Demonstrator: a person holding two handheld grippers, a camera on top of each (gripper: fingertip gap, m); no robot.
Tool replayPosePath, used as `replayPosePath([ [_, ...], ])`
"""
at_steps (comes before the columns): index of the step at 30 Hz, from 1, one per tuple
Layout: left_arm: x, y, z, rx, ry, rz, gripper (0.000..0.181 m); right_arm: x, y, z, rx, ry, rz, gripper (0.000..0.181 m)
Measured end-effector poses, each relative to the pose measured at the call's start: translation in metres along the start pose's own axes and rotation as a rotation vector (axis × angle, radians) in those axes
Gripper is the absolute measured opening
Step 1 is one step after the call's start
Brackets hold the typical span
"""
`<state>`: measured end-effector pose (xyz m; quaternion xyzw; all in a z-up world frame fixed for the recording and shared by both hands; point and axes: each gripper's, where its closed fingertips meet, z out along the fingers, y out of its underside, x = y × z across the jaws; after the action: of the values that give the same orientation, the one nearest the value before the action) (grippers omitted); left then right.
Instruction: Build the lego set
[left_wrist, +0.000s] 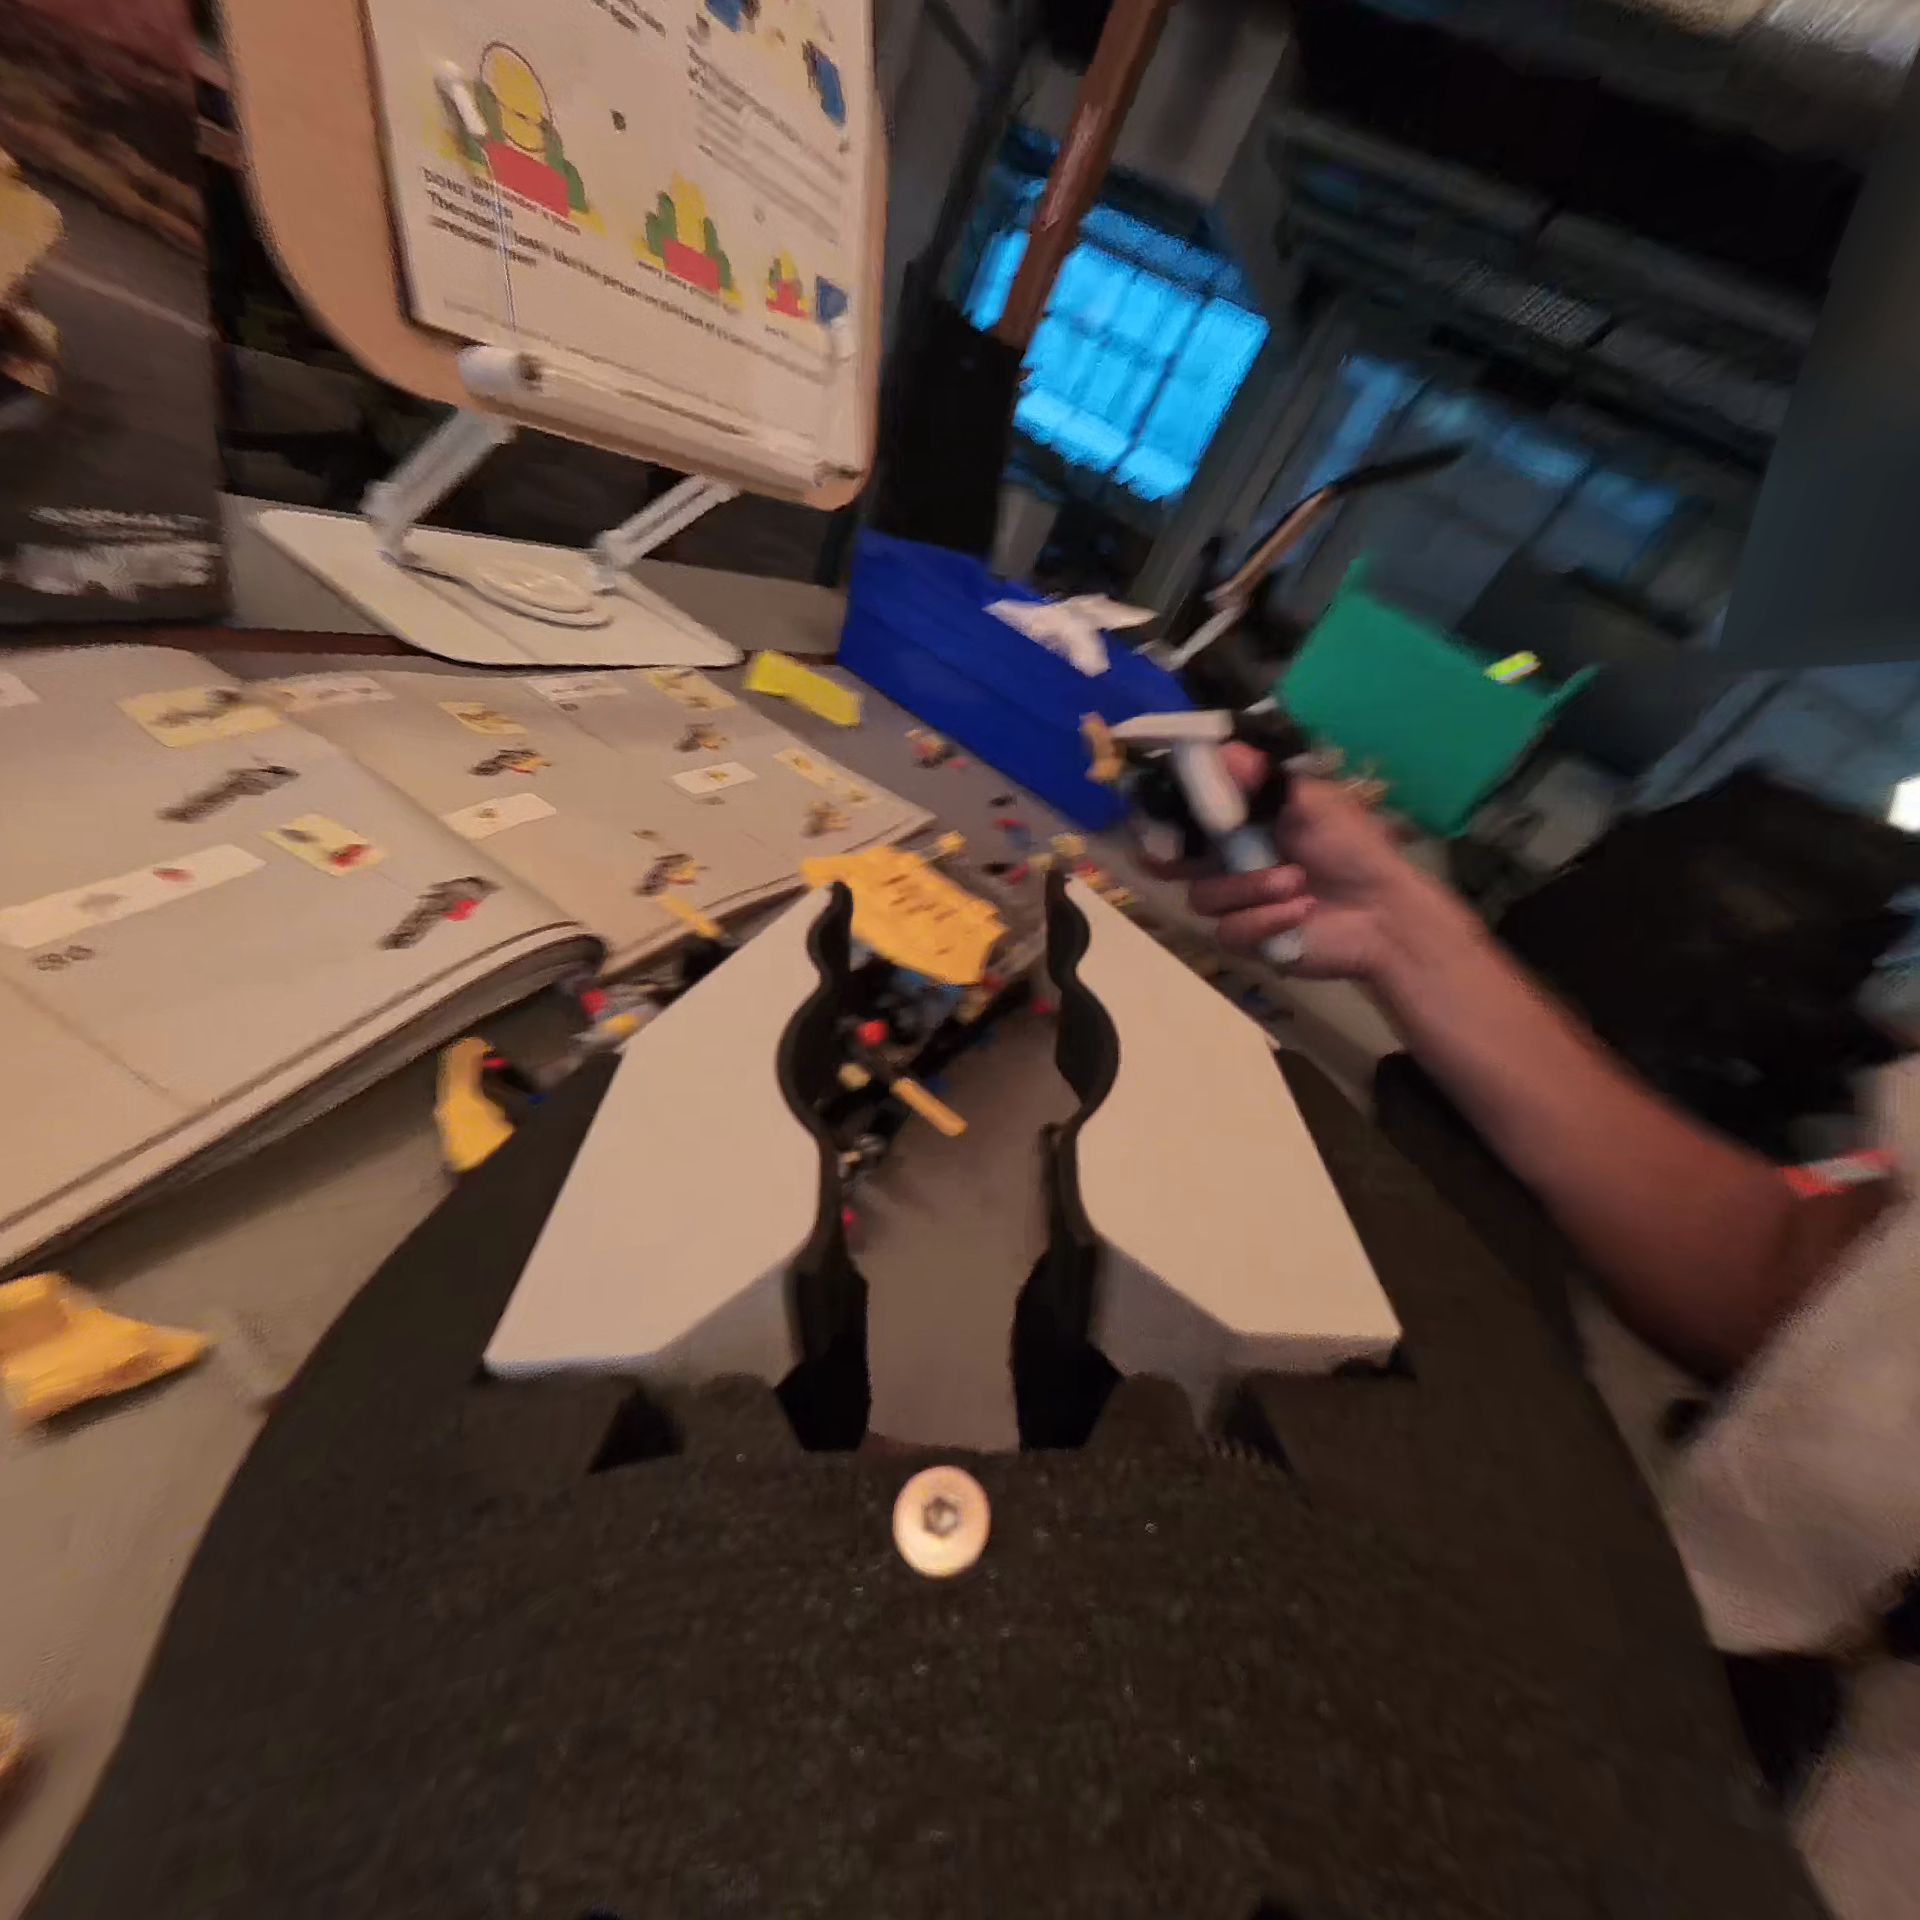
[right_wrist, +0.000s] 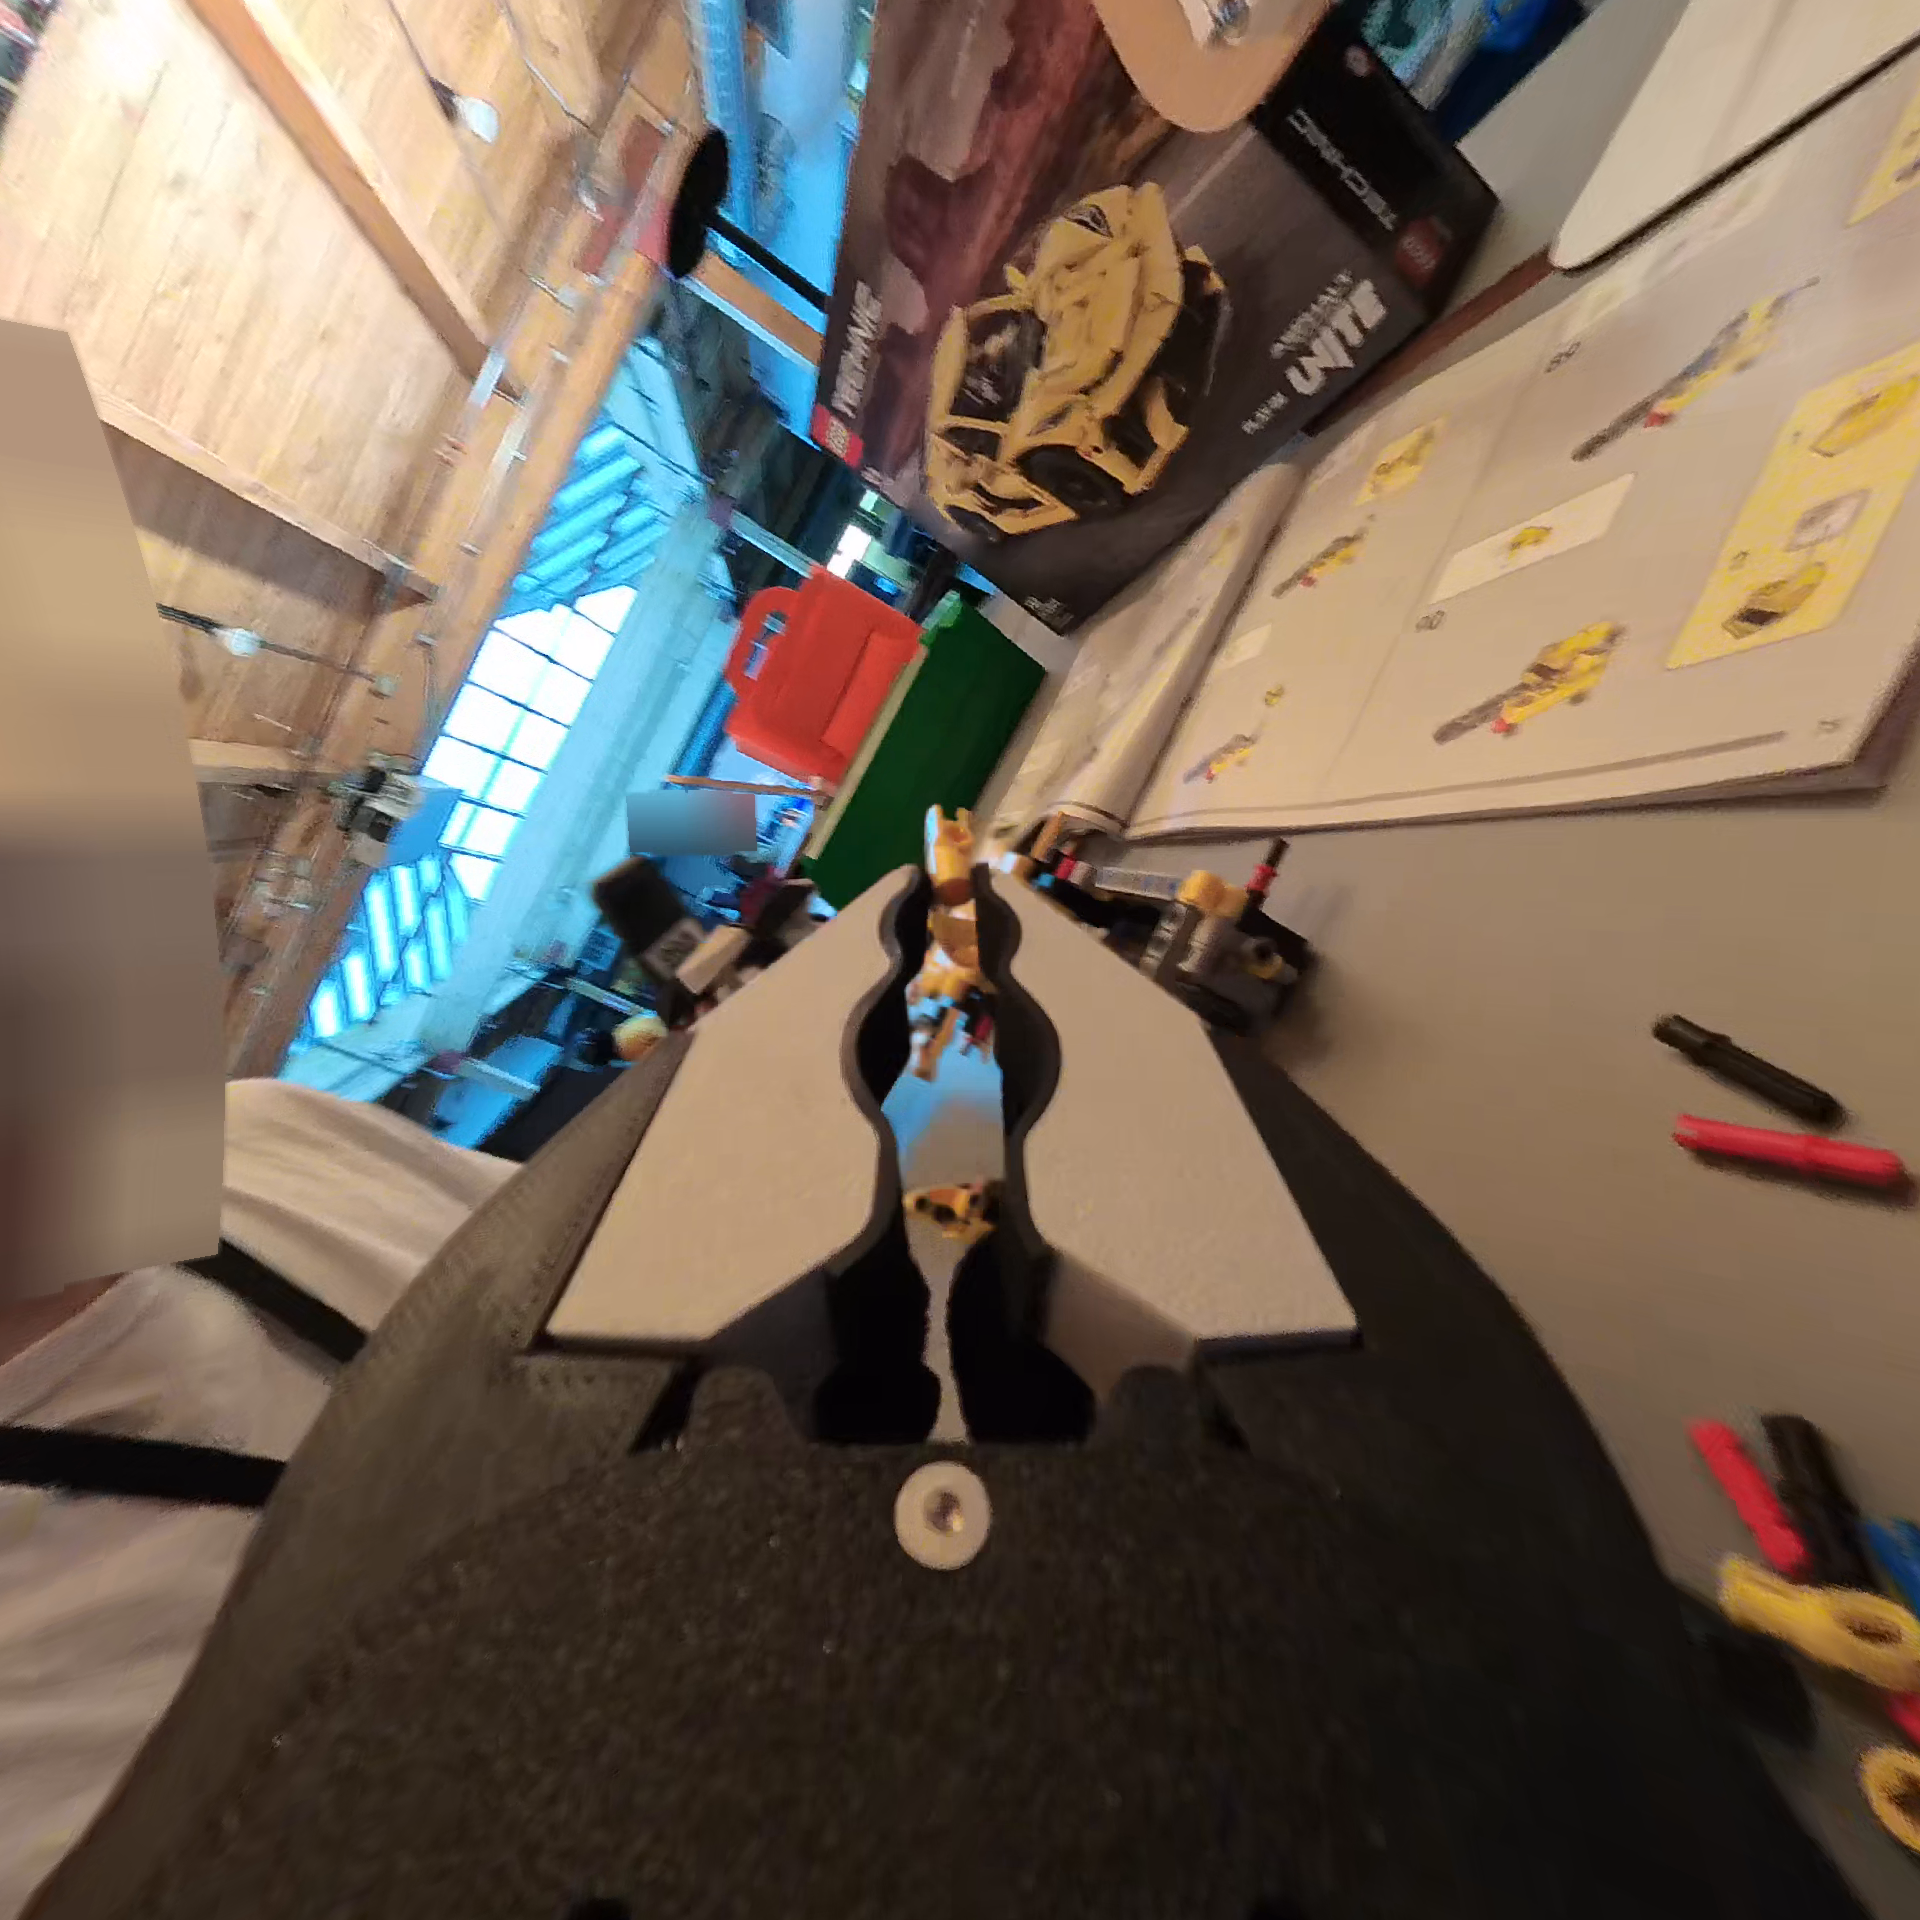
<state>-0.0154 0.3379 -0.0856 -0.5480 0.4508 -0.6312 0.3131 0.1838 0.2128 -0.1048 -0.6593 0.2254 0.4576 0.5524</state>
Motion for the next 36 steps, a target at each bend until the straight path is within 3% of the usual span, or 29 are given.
replayPosePath([
  [4, 0.013, -0.011, -0.008, 0.055, 0.187, -0.154, 0.037, 0.0, -0.007, 0.0, 0.039, -0.036, 0.04, 0.007],
  [7, 0.012, -0.02, -0.013, 0.109, 0.201, -0.147, 0.037, 0.001, -0.011, -0.001, 0.07, -0.059, 0.066, 0.007],
  [22, 0.017, 0.012, 0.003, -0.053, 0.162, -0.024, 0.037, 0.0, -0.003, 0.008, 0.029, -0.058, 0.057, 0.007],
  [32, 0.035, 0.014, -0.003, -0.04, 0.175, 0.038, 0.029, -0.03, 0.029, 0.029, -0.15, -0.059, -0.232, 0.007],
  [36, 0.047, 0.023, -0.001, -0.077, 0.213, 0.059, 0.018, -0.052, 0.047, 0.037, -0.211, -0.174, -0.252, 0.007],
])
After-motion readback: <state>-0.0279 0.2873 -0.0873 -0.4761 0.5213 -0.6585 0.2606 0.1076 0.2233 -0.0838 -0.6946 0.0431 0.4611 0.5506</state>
